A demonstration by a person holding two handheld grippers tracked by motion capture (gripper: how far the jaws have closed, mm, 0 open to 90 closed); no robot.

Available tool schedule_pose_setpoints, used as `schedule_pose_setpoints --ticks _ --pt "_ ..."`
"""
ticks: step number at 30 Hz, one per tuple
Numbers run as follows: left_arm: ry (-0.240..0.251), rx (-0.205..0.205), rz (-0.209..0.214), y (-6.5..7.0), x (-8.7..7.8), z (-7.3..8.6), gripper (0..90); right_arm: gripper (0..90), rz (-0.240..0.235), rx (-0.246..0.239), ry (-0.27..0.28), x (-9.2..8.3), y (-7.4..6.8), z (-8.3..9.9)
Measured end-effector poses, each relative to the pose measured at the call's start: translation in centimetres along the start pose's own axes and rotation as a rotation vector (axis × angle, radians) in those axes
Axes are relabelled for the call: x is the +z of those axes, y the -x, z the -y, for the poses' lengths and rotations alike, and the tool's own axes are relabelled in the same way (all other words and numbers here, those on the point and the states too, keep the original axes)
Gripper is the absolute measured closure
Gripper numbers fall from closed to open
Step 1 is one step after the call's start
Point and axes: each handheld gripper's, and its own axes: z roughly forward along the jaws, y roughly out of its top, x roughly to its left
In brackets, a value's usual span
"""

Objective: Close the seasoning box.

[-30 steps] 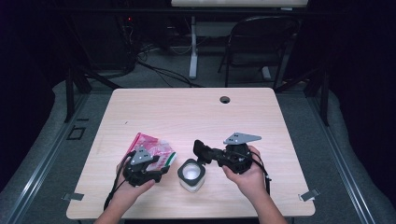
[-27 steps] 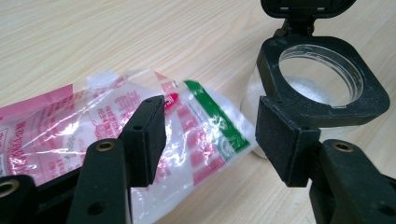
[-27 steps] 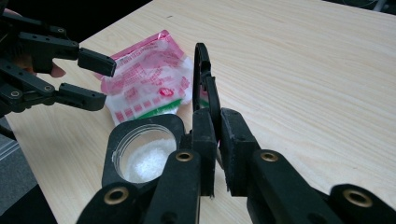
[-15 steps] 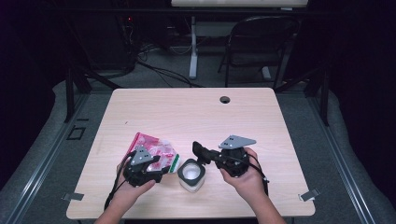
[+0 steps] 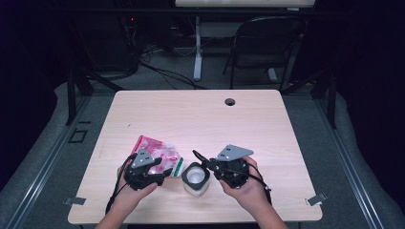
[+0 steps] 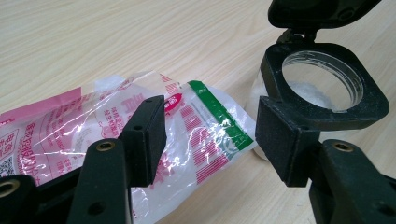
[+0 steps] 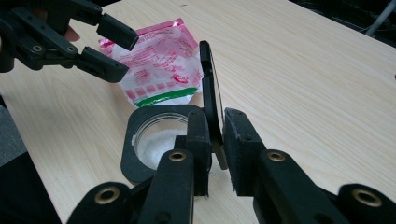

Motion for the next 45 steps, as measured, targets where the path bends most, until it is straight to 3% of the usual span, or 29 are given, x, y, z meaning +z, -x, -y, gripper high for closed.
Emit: schedule_pose_setpoints --ticks 20,45 --pt "0.006 -0.014 -0.007 -0.4 -0.3 0.1 42.7 74.5 -0.042 -0.030 -0.010 0.6 -1.0 0.1" --pt "0.008 -0.018 -0.012 -0.6 -0.3 0.1 42.7 60.0 -0.087 -0.086 -0.049 2.3 -2.5 0.6"
